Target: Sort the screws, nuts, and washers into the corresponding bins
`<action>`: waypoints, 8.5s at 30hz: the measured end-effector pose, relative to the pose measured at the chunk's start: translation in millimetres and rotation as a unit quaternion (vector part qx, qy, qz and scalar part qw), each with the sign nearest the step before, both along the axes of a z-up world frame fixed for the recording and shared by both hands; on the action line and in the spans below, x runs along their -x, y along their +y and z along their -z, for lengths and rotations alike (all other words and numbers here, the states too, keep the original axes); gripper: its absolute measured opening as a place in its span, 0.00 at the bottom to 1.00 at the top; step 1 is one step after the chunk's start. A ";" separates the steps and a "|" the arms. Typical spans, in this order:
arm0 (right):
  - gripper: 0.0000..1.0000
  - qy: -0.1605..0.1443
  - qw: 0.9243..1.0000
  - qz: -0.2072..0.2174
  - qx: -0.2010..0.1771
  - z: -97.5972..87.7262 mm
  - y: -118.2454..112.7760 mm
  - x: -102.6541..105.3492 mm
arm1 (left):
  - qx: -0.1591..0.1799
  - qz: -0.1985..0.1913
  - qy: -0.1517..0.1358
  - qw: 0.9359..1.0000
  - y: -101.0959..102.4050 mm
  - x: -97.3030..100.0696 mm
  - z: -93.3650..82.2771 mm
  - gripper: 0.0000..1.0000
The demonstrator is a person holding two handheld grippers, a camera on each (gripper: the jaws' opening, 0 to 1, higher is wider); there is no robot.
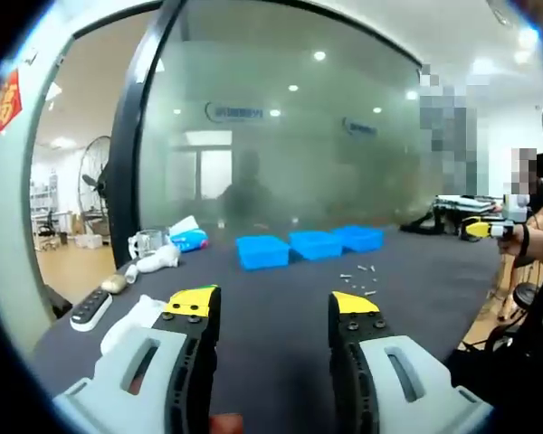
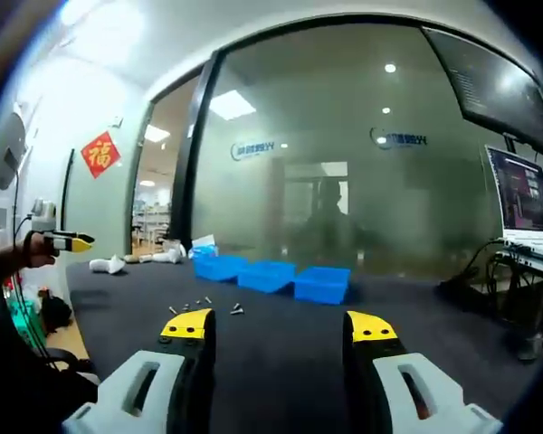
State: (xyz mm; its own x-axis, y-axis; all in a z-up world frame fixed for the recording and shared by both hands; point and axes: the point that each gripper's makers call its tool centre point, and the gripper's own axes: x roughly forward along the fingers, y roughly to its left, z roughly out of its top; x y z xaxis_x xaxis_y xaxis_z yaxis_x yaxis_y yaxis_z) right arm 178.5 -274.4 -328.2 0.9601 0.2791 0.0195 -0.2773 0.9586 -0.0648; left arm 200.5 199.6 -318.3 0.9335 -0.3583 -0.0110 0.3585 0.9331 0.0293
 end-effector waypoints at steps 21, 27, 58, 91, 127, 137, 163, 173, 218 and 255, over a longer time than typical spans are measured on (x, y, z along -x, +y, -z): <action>0.53 0.009 1.000 -0.004 0.002 7.4 0.8 -0.7 | 0.000 0.006 0.004 1.000 -2.1 -0.6 3.7 0.46; 0.54 0.018 0.999 -0.047 0.005 13.4 16.3 3.4 | -0.001 0.017 0.011 1.000 -4.7 -1.9 10.1 0.47; 0.52 0.050 0.983 -0.174 0.017 17.9 43.0 12.9 | -0.045 0.150 0.097 0.983 -38.9 0.9 29.1 0.48; 0.50 0.097 0.970 -0.213 0.061 28.7 52.4 1.1 | -0.078 0.222 0.127 0.964 -68.8 -2.6 32.9 0.48; 0.46 0.163 0.915 -0.332 0.162 39.3 119.1 -54.8 | -0.140 0.284 0.162 0.934 -99.4 -28.8 50.7 0.48; 0.39 0.187 0.888 -0.370 0.201 46.9 147.8 -71.8 | -0.134 0.288 0.160 0.935 -99.8 -29.5 49.1 0.48; 0.16 0.251 0.800 -0.463 0.287 99.8 259.6 -103.9 | -0.128 0.286 0.173 0.934 -87.4 -25.3 62.7 0.48; 0.08 0.274 0.796 -0.459 0.284 109.4 257.7 -111.1 | -0.123 0.282 0.176 0.935 -83.3 -25.0 66.7 0.48; 0.01 0.086 0.977 -0.188 0.058 10.4 73.5 -63.9 | -0.074 0.224 0.121 0.964 -72.6 -36.5 39.4 0.47; 0.01 0.043 0.997 -0.062 0.005 -32.9 12.9 -155.1 | -0.055 0.194 0.106 0.974 -66.7 -44.4 38.6 0.47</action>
State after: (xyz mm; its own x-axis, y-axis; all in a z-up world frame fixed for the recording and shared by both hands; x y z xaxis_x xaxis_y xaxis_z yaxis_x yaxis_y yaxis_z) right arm 333.5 -261.5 -295.3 0.9159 0.3961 -0.0652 -0.3992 0.9158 -0.0449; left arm 245.0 132.9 -356.9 0.7013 -0.6690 -0.2462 0.6919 0.7219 0.0090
